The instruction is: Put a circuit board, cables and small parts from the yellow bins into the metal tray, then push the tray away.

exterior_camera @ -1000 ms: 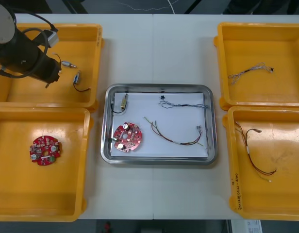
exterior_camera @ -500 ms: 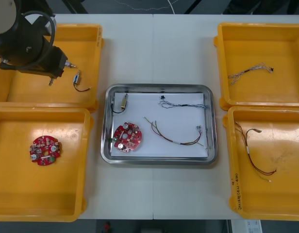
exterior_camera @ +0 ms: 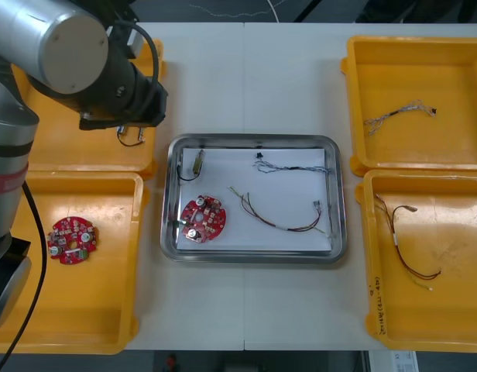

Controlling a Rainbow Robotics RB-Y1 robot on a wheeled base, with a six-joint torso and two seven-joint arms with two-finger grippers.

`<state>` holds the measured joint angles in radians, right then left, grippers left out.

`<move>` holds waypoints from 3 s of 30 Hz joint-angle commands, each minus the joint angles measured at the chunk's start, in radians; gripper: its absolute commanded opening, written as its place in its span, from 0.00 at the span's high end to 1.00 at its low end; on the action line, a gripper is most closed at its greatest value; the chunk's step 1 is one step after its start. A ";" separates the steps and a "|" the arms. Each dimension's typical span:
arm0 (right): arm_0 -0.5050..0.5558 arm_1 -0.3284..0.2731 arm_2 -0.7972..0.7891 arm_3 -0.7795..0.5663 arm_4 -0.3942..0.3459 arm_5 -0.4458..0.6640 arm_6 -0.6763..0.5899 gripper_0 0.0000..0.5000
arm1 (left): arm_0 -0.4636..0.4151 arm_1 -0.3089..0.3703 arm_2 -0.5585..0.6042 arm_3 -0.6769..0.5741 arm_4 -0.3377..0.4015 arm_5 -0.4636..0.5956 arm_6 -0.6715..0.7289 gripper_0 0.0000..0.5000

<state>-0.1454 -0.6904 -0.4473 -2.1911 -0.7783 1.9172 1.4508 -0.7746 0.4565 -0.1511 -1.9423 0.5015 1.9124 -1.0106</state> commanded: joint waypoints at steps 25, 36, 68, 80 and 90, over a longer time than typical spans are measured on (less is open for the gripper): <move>0.018 0.003 -0.014 -0.029 -0.002 0.003 -0.024 0.00 | -0.017 -0.088 -0.349 0.169 -0.057 -0.286 0.305 1.00; 0.018 0.003 -0.014 -0.029 -0.004 0.003 -0.027 0.00 | -0.017 -0.093 -0.420 0.298 -0.086 -0.475 0.333 1.00; 0.017 0.003 -0.018 -0.039 0.001 0.003 -0.012 0.00 | -0.017 -0.096 -0.452 0.350 -0.090 -0.547 0.385 0.00; -0.008 -0.014 0.042 -0.118 -0.045 0.003 0.008 0.00 | -0.017 -0.093 -0.309 0.207 -0.067 -0.363 0.402 0.00; -0.120 -0.147 0.213 -0.151 -0.286 0.003 0.014 0.00 | -0.015 -0.030 -0.191 0.054 -0.009 -0.164 0.400 0.00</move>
<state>-0.1925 -0.7544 -0.3190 -2.3104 -1.0017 1.9172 1.4513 -0.7747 0.3904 -0.3889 -1.8001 0.4595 1.6867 -0.6776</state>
